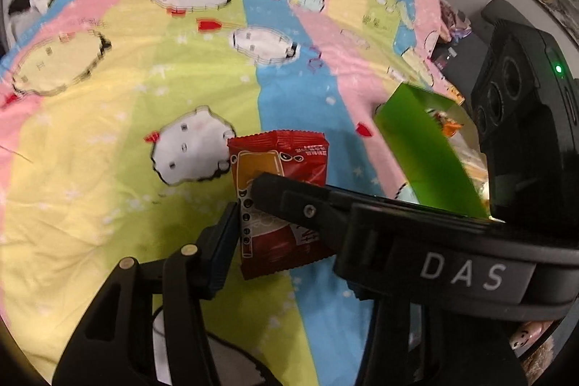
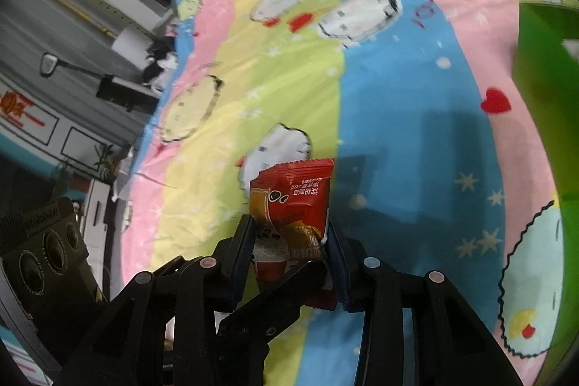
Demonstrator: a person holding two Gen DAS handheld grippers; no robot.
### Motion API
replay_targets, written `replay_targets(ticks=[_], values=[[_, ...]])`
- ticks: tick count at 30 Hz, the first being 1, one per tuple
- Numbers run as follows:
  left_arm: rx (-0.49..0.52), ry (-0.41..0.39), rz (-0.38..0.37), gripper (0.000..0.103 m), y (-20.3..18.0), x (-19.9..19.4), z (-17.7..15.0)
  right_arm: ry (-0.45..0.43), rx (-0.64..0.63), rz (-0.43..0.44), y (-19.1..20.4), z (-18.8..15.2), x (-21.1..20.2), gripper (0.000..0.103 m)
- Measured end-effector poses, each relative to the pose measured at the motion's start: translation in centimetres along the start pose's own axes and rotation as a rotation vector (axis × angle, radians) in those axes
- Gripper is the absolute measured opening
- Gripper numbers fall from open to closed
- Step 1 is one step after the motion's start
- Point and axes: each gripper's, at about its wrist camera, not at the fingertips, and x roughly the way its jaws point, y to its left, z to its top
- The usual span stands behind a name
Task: Organize snacks
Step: 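Carry the red-and-orange bag with the right tool over the box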
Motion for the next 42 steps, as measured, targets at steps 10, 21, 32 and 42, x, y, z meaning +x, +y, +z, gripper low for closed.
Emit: replay_targets(ticks=[10, 21, 32, 42], values=[[0.090, -0.145, 0.026, 0.050, -3.9, -4.9, 0.6, -0.144, -0.085, 0.043, 2.8, -0.6, -6.3, 0.042], [0.153, -0.194, 0.028, 0.050, -6.9, -6.7, 0.7, -0.233, -0.102, 0.066, 2.7, -1.0, -10.3, 0.042], [0.224, -0.215, 0.009, 0.051, -10.7, -7.5, 0.8, -0.306, -0.088, 0.055, 1.5, -1.6, -14.1, 0.042], [0.306, -0.214, -0.021, 0.050, -15.1, -6.7, 0.8, -0.384, -0.030, 0.034, -1.3, -2.4, -17.4, 0.042]])
